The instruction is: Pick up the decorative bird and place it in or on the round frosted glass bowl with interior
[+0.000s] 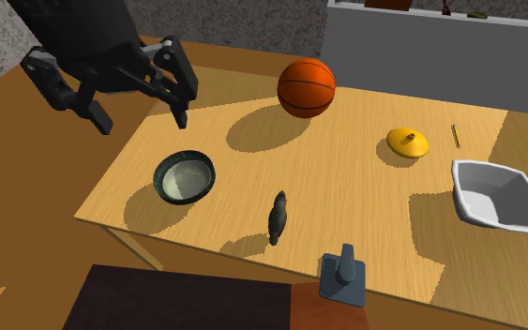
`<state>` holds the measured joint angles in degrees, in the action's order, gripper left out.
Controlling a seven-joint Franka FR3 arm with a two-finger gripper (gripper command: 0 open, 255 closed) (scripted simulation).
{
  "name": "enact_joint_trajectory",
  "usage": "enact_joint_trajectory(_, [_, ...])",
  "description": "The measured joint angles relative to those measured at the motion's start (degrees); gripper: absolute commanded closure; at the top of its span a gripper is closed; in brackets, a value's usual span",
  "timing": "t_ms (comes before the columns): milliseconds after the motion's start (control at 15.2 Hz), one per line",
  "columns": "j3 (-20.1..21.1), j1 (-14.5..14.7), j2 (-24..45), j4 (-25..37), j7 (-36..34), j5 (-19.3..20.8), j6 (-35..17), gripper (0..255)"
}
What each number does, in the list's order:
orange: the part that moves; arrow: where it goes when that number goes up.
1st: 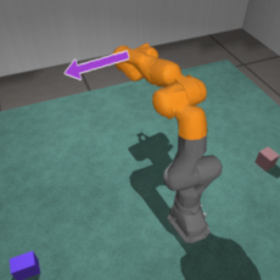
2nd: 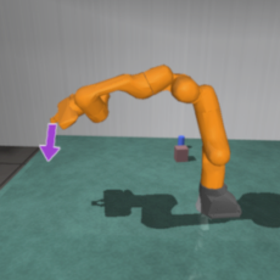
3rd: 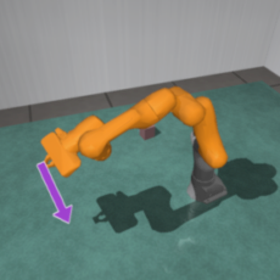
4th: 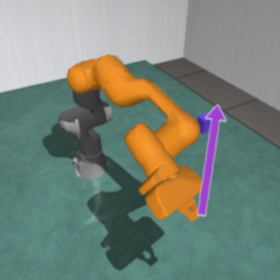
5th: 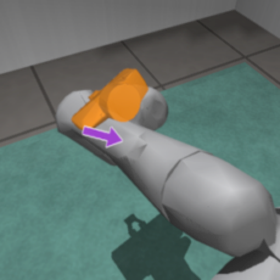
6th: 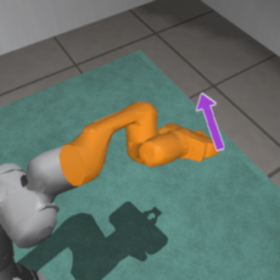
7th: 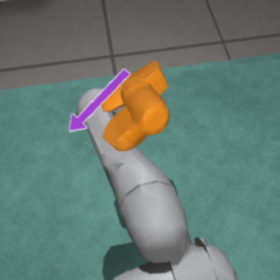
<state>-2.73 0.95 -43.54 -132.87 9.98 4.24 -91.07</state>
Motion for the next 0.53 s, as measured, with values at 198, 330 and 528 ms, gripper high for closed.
enact_joint_trajectory(198, [-0.8, -0.3, 0.6, -1.7, 0.5, 0.3, -2.1, 0])
enact_joint_trajectory(330, [-1.9, -0.6, 1.9, -3.7, 1.1, 0.7, -5.2, 0])
enact_joint_trajectory(528, [-3.7, -1.2, 4.6, -6.6, 2.1, 1.2, -10.5, 0])
